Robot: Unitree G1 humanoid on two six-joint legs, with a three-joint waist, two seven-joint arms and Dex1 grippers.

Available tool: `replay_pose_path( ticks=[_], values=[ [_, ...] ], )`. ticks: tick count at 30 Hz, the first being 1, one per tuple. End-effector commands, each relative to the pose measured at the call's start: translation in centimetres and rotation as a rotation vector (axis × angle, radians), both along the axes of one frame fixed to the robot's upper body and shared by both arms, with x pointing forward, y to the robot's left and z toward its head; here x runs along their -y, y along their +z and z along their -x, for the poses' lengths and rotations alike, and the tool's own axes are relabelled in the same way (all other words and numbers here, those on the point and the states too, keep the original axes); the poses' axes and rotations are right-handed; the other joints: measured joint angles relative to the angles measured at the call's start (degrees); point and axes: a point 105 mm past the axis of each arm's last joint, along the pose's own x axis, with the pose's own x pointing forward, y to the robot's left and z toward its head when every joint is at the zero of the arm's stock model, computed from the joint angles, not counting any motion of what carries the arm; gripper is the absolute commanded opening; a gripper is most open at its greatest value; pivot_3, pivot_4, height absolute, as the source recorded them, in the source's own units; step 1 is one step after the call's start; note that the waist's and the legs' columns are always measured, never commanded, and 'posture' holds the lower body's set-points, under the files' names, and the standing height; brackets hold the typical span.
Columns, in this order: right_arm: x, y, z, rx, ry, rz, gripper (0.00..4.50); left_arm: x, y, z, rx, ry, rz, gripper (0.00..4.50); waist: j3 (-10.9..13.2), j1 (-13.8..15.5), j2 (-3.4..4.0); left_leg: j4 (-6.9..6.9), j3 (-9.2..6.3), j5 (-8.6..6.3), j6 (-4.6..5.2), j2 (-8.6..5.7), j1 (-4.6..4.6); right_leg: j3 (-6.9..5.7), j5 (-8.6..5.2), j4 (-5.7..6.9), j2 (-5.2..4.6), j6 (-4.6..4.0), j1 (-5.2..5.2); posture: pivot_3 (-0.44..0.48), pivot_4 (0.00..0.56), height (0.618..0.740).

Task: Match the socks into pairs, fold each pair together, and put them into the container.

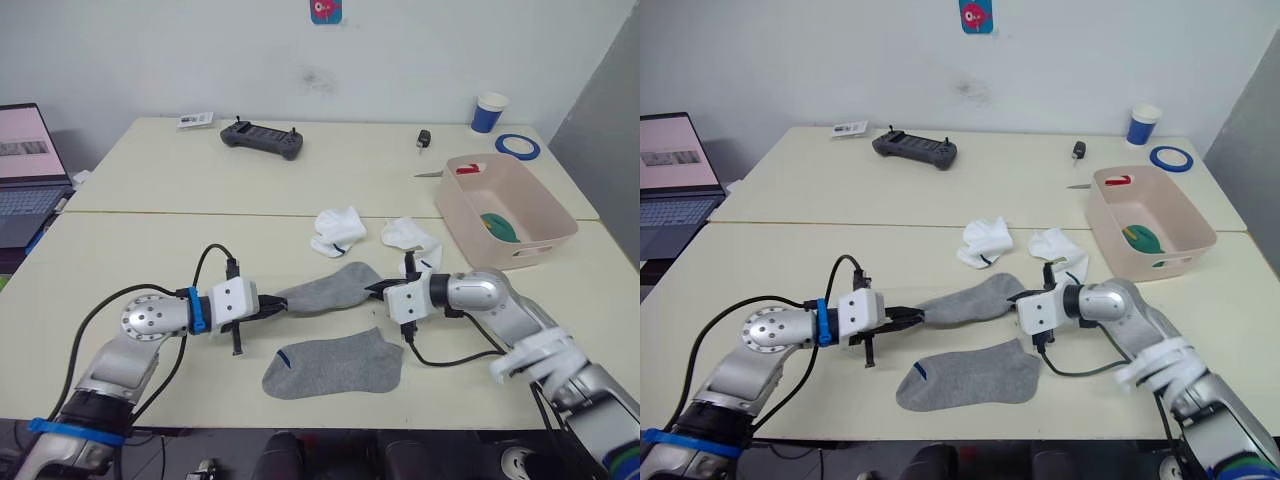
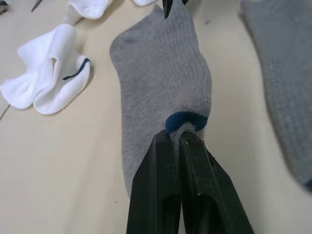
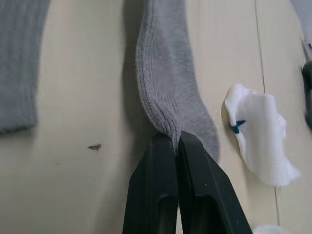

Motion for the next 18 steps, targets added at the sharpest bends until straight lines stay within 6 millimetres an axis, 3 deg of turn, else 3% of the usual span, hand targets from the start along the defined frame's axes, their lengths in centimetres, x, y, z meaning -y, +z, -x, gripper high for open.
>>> replay_pose_path(
  ticks=[1,6,10,14,18],
  values=[
    [0.4,3.7,2.4,-0.142,-0.024,-0.132,0.03,0.3,2.7,1.8,-0.134,-0.025,0.089,0.0,0.0,-0.1,-0.01,0.02,-0.02,0.0,0.0,0.0,0.0,0.0,-0.02,0.06,0.0,-0.01,0.0,0.0,0.15,0.74],
    [0.8,6.3,5.7,-0.404,-0.082,-0.249,0.03,0.4,4.8,3.4,-0.337,-0.003,0.204,0.0,0.0,-0.1,-0.02,0.01,0.0,0.01,-0.01,0.01,0.28,0.01,-0.41,0.25,0.0,0.07,0.13,0.0,0.15,0.74],
    [1.1,6.2,6.9,-0.651,-0.16,-0.281,0.03,0.7,4.5,4.4,-0.558,0.046,0.279,0.0,0.0,-0.2,-0.02,-0.01,-0.04,0.0,-0.01,0.02,0.51,-0.03,-0.57,0.25,0.02,0.03,0.4,0.0,0.15,0.74],
    [1.6,4.4,5.6,-0.819,-0.289,-0.265,0.03,0.9,2.1,3.9,-0.763,0.151,0.354,0.0,0.0,-0.2,-0.02,0.0,-0.05,0.0,-0.01,-0.02,0.49,-0.02,-0.61,0.23,0.01,0.06,0.4,0.0,0.15,0.74],
    [1.3,3.3,4.6,-0.905,-0.336,-0.243,0.03,1.2,0.8,3.0,-0.799,0.201,0.35,0.0,0.0,-0.1,-0.05,-0.01,-0.06,0.0,-0.01,-0.03,0.46,-0.04,-0.62,0.2,0.02,0.05,0.37,0.0,0.15,0.74]
  ],
)
